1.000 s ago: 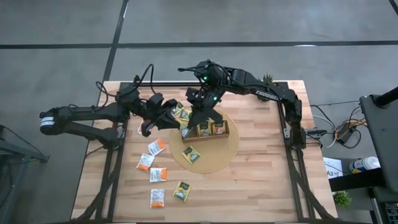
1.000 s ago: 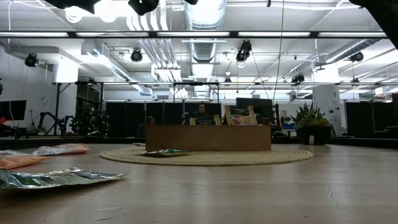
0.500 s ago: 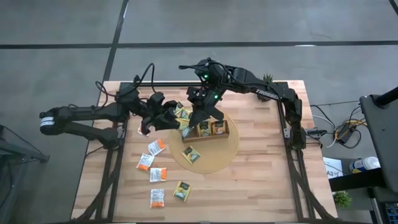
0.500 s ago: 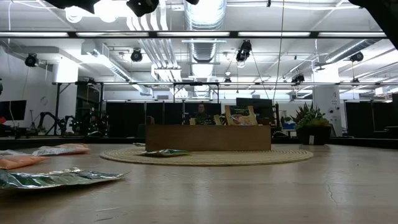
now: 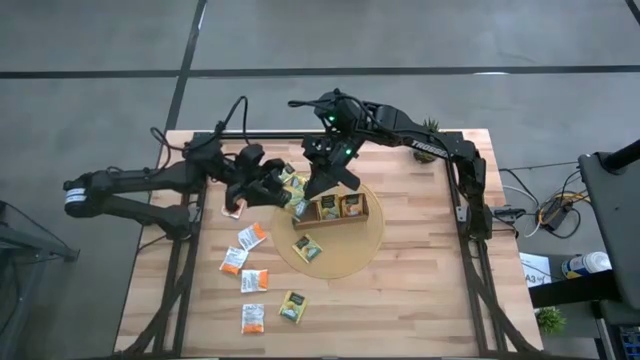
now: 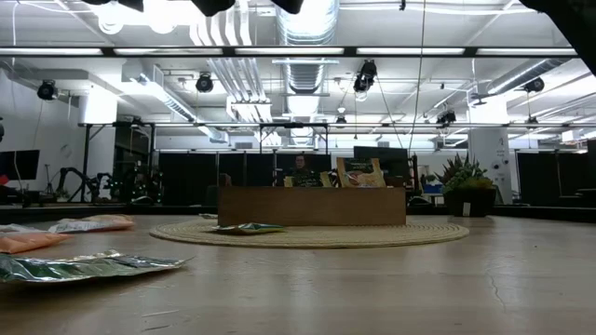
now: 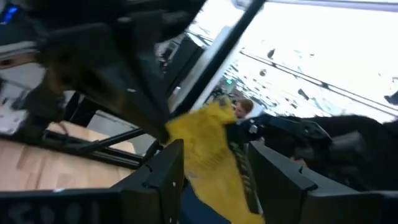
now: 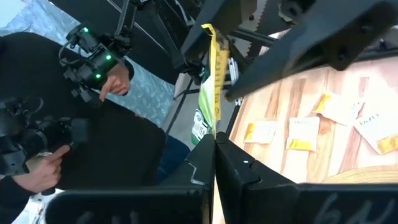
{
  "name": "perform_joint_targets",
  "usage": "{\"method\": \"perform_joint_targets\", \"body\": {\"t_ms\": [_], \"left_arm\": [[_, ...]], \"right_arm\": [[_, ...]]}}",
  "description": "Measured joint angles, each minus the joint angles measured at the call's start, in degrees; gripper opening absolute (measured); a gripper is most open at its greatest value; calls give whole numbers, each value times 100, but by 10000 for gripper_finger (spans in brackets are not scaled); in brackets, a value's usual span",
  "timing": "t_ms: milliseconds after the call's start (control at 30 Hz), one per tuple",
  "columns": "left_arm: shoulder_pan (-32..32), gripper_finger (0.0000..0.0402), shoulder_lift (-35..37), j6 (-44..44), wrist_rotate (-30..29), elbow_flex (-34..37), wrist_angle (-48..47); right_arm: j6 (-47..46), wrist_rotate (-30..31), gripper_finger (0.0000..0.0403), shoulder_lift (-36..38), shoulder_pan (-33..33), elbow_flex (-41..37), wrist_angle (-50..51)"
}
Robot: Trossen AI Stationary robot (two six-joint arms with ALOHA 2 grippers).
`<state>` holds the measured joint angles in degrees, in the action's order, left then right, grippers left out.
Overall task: Pick & Place Tea
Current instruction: Put the yellow tea bag into the middle section of the wooden organizer
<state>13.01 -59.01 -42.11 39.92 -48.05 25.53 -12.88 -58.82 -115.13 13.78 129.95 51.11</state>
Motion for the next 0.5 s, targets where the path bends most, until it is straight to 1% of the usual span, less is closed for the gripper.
{"method": "perform_joint_targets", "body": {"t_ms": [133,333,400,500], "left_arm": [[40,172,-51,9,-37,-50,-211],[40,168,-106,80,-37,-75,-233],[40,153,-106,166,-37,-83,-257],[40,105,-106,265,-37,-83,-262]], "right_arm": [[67,33,8,-1,2,0,14],[89,46,8,-2,2,0,44],[92,45,8,-2,2,0,75],[105,48,8,-7,2,0,99]]}}
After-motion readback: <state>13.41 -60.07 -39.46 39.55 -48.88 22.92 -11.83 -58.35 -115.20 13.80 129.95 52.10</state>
